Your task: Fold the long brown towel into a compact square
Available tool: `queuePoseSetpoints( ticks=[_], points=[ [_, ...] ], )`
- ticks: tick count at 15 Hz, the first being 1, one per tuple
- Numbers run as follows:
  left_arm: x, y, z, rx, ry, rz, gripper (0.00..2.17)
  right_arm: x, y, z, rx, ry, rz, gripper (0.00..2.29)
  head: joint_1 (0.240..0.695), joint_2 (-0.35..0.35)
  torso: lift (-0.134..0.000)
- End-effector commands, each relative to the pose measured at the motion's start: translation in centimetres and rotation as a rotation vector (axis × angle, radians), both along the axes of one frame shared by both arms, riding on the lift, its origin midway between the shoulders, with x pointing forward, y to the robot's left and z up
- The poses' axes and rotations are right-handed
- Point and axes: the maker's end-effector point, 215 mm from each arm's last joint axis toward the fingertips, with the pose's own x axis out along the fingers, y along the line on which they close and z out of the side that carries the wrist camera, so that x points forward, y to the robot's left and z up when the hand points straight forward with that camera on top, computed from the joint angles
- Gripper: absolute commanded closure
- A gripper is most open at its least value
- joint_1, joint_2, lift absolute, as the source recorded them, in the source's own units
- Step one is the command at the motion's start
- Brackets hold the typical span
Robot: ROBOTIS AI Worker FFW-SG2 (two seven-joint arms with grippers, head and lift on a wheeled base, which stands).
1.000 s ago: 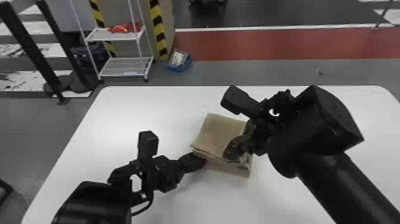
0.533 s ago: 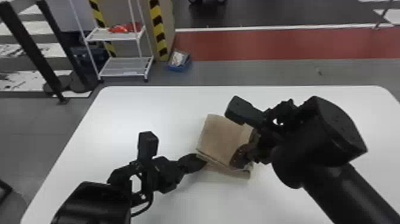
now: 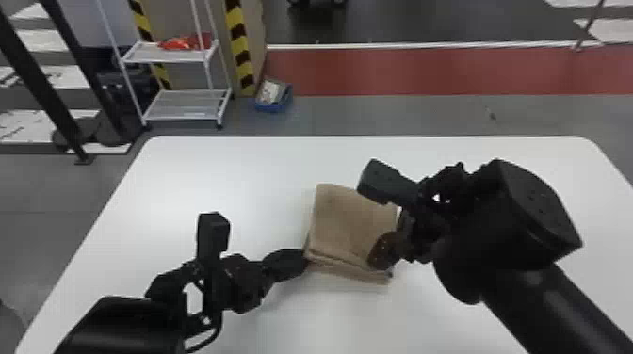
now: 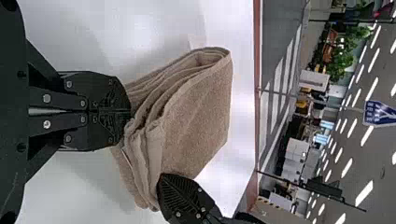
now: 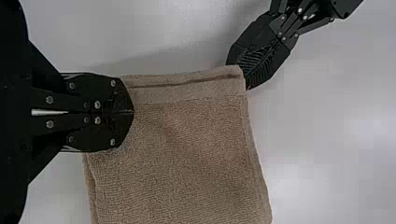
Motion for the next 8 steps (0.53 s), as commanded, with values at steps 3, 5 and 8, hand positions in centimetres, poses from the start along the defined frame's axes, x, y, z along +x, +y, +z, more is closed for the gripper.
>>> queuePoseSetpoints(
  ticks=[3, 5, 8],
  points=[
    [0.0, 3.1, -0.1, 0.031, 0.046, 0.068, 0.00, -0.1, 0.1, 0.0, -0.002, -0.002, 0.012, 2.15, 0.695, 0.071, -0.120],
    [1.1, 5.3, 1.5, 0.017, 0.014, 0.134, 0.00, -0.1, 0.1, 0.0, -0.005, -0.006, 0.015, 2.15, 0.695, 0.088, -0.120],
    [2.2, 5.7, 4.2, -0.010, -0.061, 0.209, 0.00, 0.0, 0.2, 0.1, -0.008, -0.011, 0.020, 2.14, 0.695, 0.132, -0.120]
  ],
)
